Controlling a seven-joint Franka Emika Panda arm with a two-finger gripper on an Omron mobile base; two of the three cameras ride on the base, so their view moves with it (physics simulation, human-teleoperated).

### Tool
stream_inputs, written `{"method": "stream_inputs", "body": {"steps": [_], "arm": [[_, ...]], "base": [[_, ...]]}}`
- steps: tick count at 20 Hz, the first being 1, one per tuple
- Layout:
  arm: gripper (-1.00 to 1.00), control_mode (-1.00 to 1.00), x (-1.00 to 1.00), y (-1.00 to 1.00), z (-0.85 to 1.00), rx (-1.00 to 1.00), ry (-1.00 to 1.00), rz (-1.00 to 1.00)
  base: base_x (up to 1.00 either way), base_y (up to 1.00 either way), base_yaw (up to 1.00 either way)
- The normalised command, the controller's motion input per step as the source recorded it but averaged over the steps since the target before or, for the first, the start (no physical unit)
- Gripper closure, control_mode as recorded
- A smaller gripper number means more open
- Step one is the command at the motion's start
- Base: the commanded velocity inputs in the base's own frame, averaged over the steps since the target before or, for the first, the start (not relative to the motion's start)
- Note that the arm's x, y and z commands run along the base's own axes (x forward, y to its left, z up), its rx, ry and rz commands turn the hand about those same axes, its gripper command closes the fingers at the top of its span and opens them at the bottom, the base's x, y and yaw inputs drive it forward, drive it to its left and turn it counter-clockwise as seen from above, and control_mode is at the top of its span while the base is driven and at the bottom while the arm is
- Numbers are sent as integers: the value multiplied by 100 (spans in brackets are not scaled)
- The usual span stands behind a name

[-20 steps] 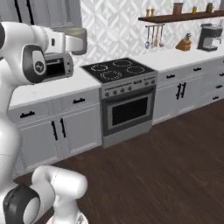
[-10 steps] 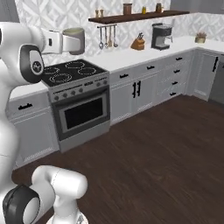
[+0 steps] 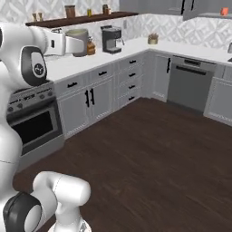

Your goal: Gather all objects into one cabinet and sort the glasses and bowls to opposite sides.

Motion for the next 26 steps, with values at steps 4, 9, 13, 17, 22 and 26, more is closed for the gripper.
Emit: {"method": "stream_inputs", "body": {"steps": [4,9,13,17,22,26], "arm": [[100,100,0,0,0,0,0,0],[100,100,0,0,0,0,0,0],[100,100,0,0,0,0,0,0],[100,100,0,0,0,0,0,0],[100,100,0,0,0,0,0,0],[100,100,0,0,0,0,0,0]], "base": [[100,-60,-41],[100,-39,-31],[99,-29,0],[100,-26,-1],[100,-18,-15],[93,-3,-18]]}}
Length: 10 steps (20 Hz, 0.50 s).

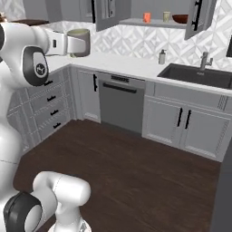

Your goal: Gather all objects into one cabinet and sort the glasses and bowls to opposite sides.

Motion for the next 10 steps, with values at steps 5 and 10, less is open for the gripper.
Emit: {"method": "stream_inputs", "body": {"steps": [5,10], "arm": [[100,100,0,0,0,0,0,0],[100,100,0,0,0,0,0,0]], "base": [[96,3,-2],[100,24,0]]}}
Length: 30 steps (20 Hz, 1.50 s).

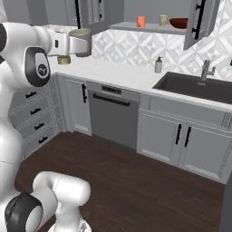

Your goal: Gather all objects into one cabinet and sort the glasses and bowls to opposite sides.

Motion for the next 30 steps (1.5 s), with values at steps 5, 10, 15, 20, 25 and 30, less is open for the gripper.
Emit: {"method": "stream_inputs", "body": {"steps": [5,10,15,20,25,30], "arm": [[100,100,0,0,0,0,0,0],[100,100,0,0,0,0,0,0],[100,100,0,0,0,0,0,0],[100,100,0,0,0,0,0,0],[100,100,0,0,0,0,0,0],[100,100,0,0,0,0,0,0]], "base": [[100,15,-2],[100,-25,0],[92,-24,0],[8,-2,0],[52,0,-24],[96,3,-32]]}}
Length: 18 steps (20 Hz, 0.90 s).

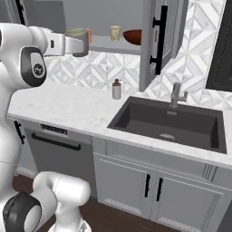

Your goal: Gather all objects into one cabinet and sort the glasses and bowls to opposite sides.

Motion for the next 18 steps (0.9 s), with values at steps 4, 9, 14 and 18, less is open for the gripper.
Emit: {"method": "stream_inputs", "body": {"steps": [4,9,14,18], "arm": [[100,100,0,0,0,0,0,0],[100,100,0,0,0,0,0,0],[100,100,0,0,0,0,0,0],[100,100,0,0,0,0,0,0]], "base": [[97,17,-24],[33,58,-10],[21,39,-4],[73,9,-12]]}}
